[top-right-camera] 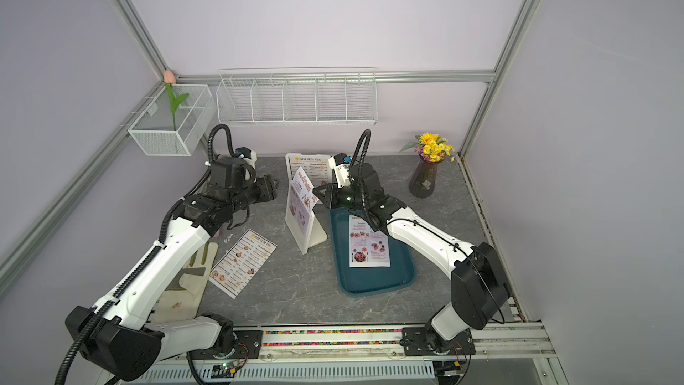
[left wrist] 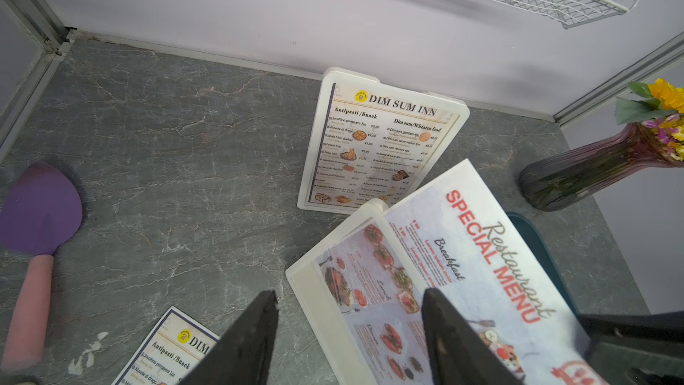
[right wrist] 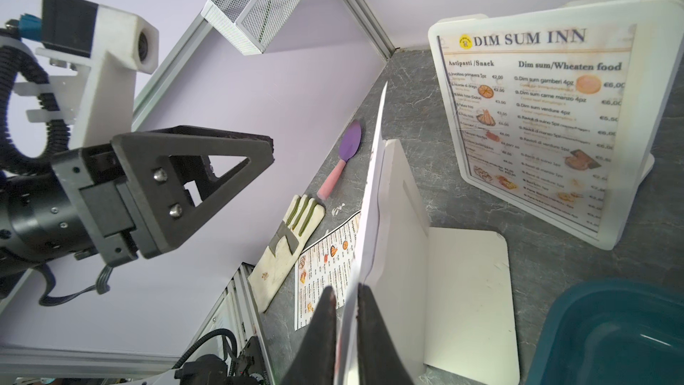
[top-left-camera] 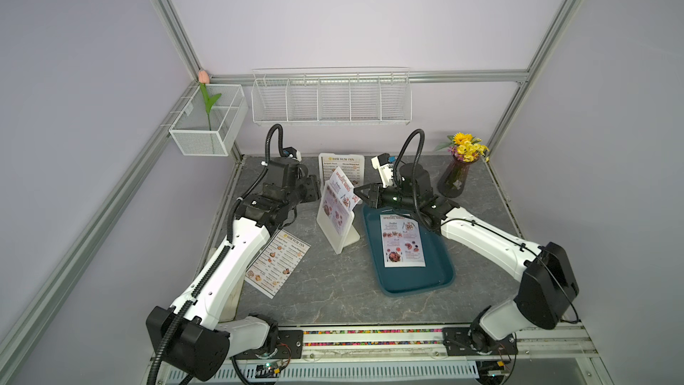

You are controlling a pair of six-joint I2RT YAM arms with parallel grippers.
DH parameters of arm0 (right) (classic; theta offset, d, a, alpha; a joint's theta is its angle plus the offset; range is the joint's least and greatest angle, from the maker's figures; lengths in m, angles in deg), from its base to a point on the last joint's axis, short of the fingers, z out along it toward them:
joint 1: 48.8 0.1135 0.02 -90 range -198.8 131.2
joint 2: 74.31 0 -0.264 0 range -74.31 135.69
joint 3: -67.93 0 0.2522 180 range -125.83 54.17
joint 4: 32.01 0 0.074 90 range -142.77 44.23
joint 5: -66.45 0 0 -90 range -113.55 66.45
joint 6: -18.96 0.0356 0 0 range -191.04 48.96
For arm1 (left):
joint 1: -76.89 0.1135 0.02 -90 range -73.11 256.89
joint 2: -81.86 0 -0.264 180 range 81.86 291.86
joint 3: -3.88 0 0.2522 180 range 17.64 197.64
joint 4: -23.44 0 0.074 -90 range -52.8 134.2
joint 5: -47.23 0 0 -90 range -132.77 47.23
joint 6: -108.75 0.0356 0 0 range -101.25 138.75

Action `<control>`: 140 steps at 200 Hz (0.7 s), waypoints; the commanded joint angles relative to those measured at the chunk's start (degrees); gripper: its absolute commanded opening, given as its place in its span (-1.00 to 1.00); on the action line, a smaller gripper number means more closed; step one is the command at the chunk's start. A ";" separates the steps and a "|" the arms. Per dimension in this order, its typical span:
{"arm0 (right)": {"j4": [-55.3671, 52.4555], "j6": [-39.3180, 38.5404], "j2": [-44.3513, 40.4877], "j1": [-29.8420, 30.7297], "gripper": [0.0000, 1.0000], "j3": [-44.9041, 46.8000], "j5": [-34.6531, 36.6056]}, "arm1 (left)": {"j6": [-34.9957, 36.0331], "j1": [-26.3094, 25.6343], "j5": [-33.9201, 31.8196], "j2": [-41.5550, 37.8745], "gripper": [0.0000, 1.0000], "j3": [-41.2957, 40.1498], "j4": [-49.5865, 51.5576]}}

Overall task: Replace the menus in the menu holders
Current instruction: Insert the menu into the menu holder.

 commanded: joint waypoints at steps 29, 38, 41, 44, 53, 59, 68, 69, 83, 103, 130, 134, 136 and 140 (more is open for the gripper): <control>-2.63 -2.08 1.73 1.44 -0.75 -2.18 0.74 | -0.14 -0.19 -0.74 -0.41 0.29 1.10 -0.19; -2.67 -2.28 1.91 1.63 -0.76 -2.35 1.06 | -0.14 -0.19 -0.80 -0.40 0.29 1.10 -0.20; -2.79 -2.35 1.98 1.68 -0.77 -2.43 1.14 | -0.12 -0.20 -0.80 -0.41 0.29 1.10 -0.20; -2.82 -2.40 2.04 1.78 -0.77 -2.52 1.26 | -0.17 -0.18 -0.79 -0.42 0.29 1.08 -0.20; -2.91 -2.58 2.26 1.88 -0.78 -2.70 1.65 | -0.19 -0.14 -0.63 -0.31 0.29 1.17 -0.25; -3.02 -2.66 2.41 2.02 -0.79 -2.86 1.72 | -0.19 -0.16 -0.65 -0.27 0.29 1.14 -0.27; -3.15 -2.90 2.65 2.14 -0.79 -3.05 1.73 | -0.19 -0.15 -0.70 -0.18 0.29 1.18 -0.29; -3.17 -2.91 2.72 2.15 -0.79 -3.10 1.77 | -0.19 -0.14 -0.71 -0.20 0.29 1.19 -0.29; -3.78 -3.38 3.12 2.47 -0.79 -3.48 2.19 | -0.19 -0.15 -0.63 -0.30 0.29 1.28 -0.23; -5.13 -4.48 3.66 2.92 -0.79 -4.02 3.44 | -0.19 -0.18 -0.80 -0.40 0.29 1.27 -0.20; -6.59 -5.78 4.32 3.51 -0.79 -4.38 4.80 | -0.12 -0.18 -0.77 -0.38 0.29 1.44 -0.13; -6.76 -5.89 4.45 3.55 -0.80 -4.50 4.87 | -0.18 -0.22 -0.75 -0.27 0.29 1.41 -0.13; -6.83 -5.95 4.52 3.62 -0.80 -4.50 4.93 | -0.19 -0.23 -0.79 -0.26 0.29 1.44 -0.12; -6.95 -6.07 4.62 3.75 -0.79 -4.60 5.10 | -0.11 -0.20 -0.78 -0.22 0.29 1.51 -0.11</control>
